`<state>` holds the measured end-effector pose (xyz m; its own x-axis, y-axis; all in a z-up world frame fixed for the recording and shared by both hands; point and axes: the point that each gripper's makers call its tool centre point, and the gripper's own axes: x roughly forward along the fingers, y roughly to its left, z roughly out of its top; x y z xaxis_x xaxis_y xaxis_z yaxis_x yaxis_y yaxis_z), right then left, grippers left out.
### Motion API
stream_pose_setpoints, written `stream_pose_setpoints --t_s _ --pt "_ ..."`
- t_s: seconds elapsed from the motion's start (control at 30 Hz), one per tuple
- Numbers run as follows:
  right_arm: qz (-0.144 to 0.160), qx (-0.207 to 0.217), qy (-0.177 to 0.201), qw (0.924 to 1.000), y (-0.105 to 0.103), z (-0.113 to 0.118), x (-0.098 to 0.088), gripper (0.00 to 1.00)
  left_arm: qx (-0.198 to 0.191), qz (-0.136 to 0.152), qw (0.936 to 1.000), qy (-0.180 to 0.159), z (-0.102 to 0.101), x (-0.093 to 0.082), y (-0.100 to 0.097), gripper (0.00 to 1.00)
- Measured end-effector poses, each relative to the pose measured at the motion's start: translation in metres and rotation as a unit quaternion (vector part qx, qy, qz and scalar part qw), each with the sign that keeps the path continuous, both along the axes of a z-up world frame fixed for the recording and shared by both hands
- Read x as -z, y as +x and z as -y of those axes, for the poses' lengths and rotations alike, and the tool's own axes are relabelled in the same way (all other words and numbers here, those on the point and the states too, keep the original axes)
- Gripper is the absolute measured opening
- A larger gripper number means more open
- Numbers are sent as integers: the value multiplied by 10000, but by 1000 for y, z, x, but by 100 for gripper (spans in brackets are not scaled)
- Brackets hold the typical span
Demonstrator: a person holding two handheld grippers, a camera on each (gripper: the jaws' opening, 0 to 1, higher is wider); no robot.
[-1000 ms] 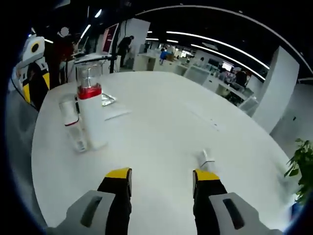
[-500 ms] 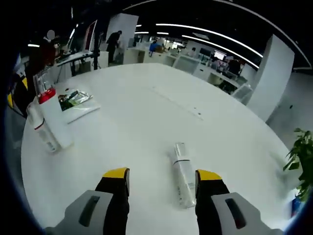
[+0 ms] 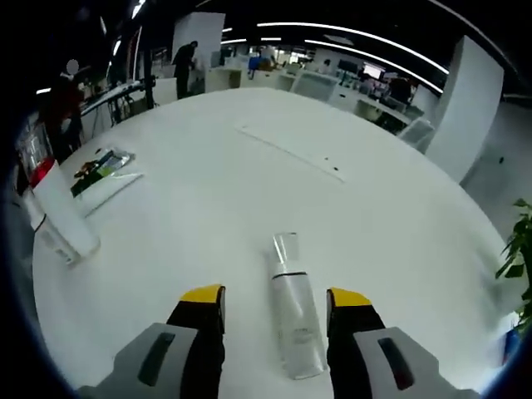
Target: Arrange the skincare products in the storage area until every visible bottle or jar stands upright without overlapping.
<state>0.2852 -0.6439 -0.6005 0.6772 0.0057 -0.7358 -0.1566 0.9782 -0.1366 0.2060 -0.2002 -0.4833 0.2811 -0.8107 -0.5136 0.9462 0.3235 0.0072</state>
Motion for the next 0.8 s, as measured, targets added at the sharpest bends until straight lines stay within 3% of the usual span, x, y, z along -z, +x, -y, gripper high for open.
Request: stream_pose_setpoints --t_s 0.23,0.47,0.8 --pt "-207 161 95 9996 -1 9 17 39 -104 41 9999 64 -4 -1 2 45" --pt "-116 285 374 9988 -3 2 14 34 -202 116 9996 187 -15 -4 6 47" --pt "-96 175 409 9990 -7 -5 13 21 -343 342 9986 223 -24 -11 10 64"
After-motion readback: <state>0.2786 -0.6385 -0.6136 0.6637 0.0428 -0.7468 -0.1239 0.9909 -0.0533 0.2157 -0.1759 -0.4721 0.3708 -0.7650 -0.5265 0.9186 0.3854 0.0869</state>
